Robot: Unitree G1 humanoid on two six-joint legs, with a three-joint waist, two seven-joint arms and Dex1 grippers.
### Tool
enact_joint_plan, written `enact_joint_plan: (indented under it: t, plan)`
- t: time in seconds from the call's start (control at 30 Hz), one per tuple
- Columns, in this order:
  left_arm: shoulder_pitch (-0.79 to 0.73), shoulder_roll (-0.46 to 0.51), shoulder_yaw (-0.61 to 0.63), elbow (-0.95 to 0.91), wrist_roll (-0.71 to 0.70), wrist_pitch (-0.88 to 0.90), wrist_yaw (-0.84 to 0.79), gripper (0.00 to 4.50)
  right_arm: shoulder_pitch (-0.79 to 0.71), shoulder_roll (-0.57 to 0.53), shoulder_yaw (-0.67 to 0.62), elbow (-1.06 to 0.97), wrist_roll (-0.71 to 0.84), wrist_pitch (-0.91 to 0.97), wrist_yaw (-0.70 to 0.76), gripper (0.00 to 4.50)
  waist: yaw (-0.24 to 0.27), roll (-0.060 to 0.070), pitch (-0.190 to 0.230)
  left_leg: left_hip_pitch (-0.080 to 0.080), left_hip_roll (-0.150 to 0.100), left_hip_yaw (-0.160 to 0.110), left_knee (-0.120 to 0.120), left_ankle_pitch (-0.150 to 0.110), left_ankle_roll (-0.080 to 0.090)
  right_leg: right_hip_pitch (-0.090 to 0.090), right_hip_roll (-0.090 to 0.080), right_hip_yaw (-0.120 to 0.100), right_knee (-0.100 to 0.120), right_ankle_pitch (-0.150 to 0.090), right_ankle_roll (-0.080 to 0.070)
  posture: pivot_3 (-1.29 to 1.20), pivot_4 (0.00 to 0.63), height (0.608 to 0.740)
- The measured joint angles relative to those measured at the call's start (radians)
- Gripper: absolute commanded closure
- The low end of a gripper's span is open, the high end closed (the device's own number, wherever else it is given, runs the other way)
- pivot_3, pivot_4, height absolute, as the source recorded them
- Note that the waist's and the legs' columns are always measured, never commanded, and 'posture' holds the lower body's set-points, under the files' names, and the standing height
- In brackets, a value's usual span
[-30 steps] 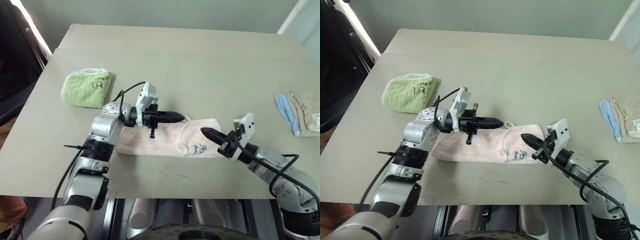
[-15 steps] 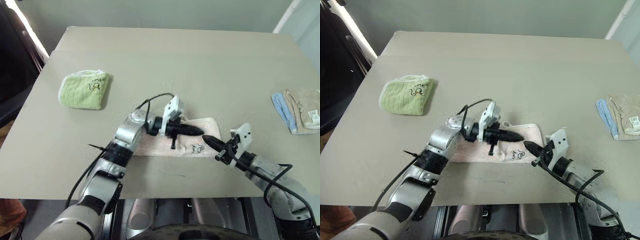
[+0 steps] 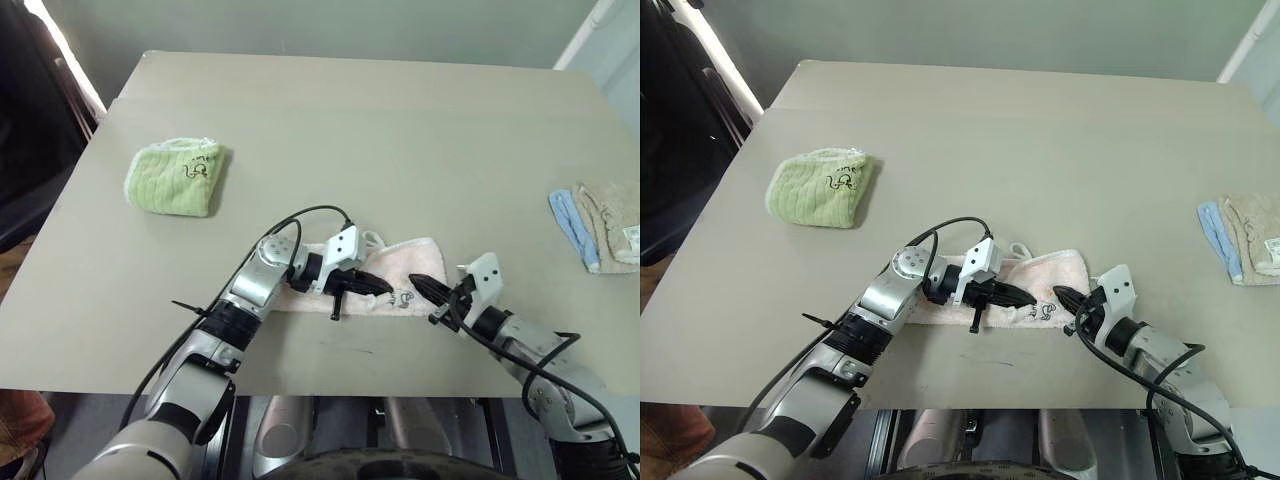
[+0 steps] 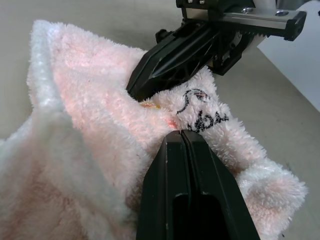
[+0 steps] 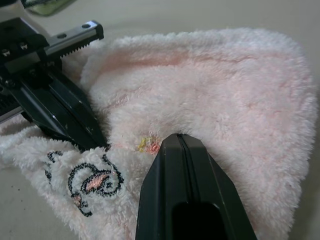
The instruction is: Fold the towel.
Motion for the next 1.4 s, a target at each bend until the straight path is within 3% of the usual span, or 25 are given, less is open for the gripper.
enact_joint_plan:
  t: [0.17,0.4,0.6,0.7,0.87,1.07,1.27,1.4]
  plan:
    - [0.000,0.026,0.002,0.014,-0.004,-0.005,-0.041,4.43,0.012,-0.024,0.031,0.003,-0.032,-0.028,0.028,4.50,-0.005,0.001,-0.001,0.009,0.001,-0.002,0.000,-0.011,-0.014,0.009,0.001,0.000,0.000,-0.006,0.003,0.00,0.150,0.697]
    - [0.000,0.031,0.062,0.041,-0.059,0.029,-0.056,4.43,0.005,-0.007,-0.010,0.014,0.012,-0.015,0.040,4.50,-0.008,0.001,-0.001,0.008,0.000,-0.001,-0.001,-0.011,-0.014,0.008,0.001,0.000,0.000,-0.007,0.003,0.00,0.150,0.697]
    - [-0.021,0.071,0.172,-0.004,-0.184,0.179,-0.077,4.50,0.006,-0.014,-0.079,-0.001,0.112,0.050,0.061,2.65,-0.006,0.001,0.000,0.005,0.000,-0.001,-0.001,-0.011,-0.014,0.006,0.001,0.000,0.000,-0.007,0.002,0.00,0.150,0.697]
    - [-0.050,0.115,0.232,-0.069,-0.251,0.278,-0.076,3.88,-0.003,-0.017,-0.107,-0.026,0.172,0.087,0.065,1.59,-0.007,0.001,0.000,0.005,0.000,0.000,-0.001,-0.009,-0.011,0.005,0.001,0.000,0.000,-0.007,0.002,0.00,0.150,0.697]
    - [-0.044,0.232,0.314,-0.147,-0.334,0.408,-0.083,2.10,-0.072,-0.063,-0.149,-0.110,0.274,0.145,0.070,0.00,-0.016,0.001,0.000,0.006,0.000,0.000,-0.003,-0.007,-0.007,0.004,0.002,0.001,0.000,-0.008,-0.001,0.00,0.150,0.697]
    - [0.017,0.395,0.419,-0.225,-0.413,0.537,-0.064,0.03,-0.209,-0.142,-0.164,-0.167,0.396,0.209,0.101,0.00,-0.017,0.001,0.000,0.007,0.000,0.001,-0.016,-0.001,-0.010,-0.001,0.001,0.001,0.000,-0.009,-0.011,0.00,0.150,0.697]
    - [0.154,0.558,0.560,-0.280,-0.493,0.711,-0.006,0.03,-0.346,-0.171,-0.137,-0.144,0.412,0.228,0.133,0.00,-0.016,-0.001,0.000,0.008,0.002,0.002,-0.027,0.005,-0.022,-0.007,0.001,0.000,0.001,-0.015,-0.018,0.00,0.150,0.697]
    - [0.334,0.654,0.683,-0.337,-0.558,0.863,0.048,0.03,-0.387,-0.152,-0.064,-0.094,0.402,0.240,0.153,0.00,-0.021,-0.002,-0.001,0.008,0.004,0.003,-0.033,0.006,-0.024,-0.011,0.002,-0.001,0.002,-0.019,-0.022,0.00,0.150,0.697]
